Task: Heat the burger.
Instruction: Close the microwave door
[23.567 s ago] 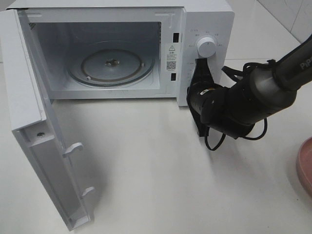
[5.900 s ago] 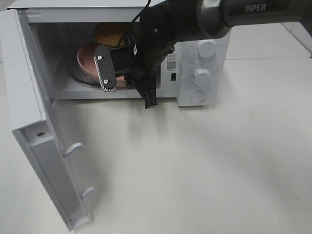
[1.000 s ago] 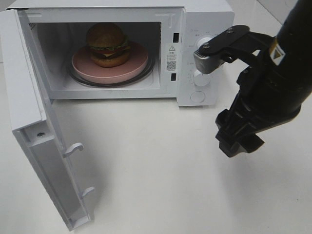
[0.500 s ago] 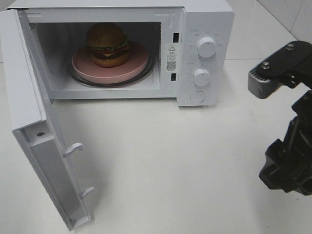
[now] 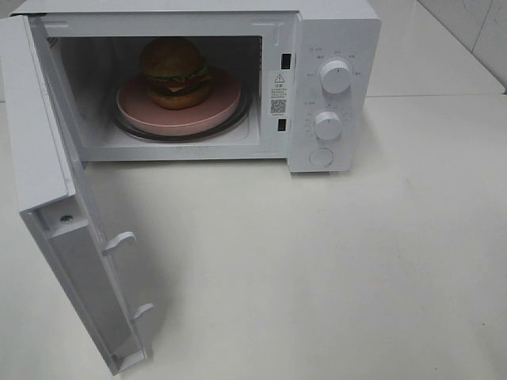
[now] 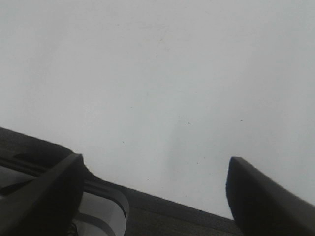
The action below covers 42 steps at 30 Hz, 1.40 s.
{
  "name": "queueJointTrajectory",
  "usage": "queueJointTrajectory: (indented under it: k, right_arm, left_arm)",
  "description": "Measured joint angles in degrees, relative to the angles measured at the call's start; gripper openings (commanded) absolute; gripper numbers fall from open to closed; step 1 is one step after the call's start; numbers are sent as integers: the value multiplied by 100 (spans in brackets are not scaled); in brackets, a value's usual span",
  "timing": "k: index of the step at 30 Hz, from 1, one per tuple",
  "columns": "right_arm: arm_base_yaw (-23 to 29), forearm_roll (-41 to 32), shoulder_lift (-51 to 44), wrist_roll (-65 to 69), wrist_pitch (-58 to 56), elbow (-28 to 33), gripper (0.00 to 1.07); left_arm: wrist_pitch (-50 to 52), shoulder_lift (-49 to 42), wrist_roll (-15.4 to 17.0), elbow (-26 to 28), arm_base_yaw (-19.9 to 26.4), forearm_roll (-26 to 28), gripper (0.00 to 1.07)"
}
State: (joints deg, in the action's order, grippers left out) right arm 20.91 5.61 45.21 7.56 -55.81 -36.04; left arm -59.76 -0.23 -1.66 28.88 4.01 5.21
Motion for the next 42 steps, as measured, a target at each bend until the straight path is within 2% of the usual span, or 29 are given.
queueJointTrajectory:
  k: [1, 7, 11, 21, 31, 42]
  right_arm:
    - [-195, 0, -298, 6, 0, 115, 75]
    - [-498, 0, -905, 46, -23, 355, 75]
    - [-877, -23, -1805, 126, -172, 504, 75]
    - [-1358, -23, -3295, 126, -189, 693, 74]
    - [-1387, -23, -4435, 126, -189, 693, 74]
    - [-1387, -23, -4549, 126, -195, 693, 74]
  left_arm:
    - [0, 0, 0, 0, 0, 0, 98]
    - [0, 0, 0, 0, 0, 0, 98]
    - [0, 0, 0, 0, 0, 0, 98]
    - [0, 0, 0, 0, 0, 0, 98]
    - [0, 0, 0, 0, 0, 0, 98]
    - [0, 0, 0, -11, 0, 0, 98]
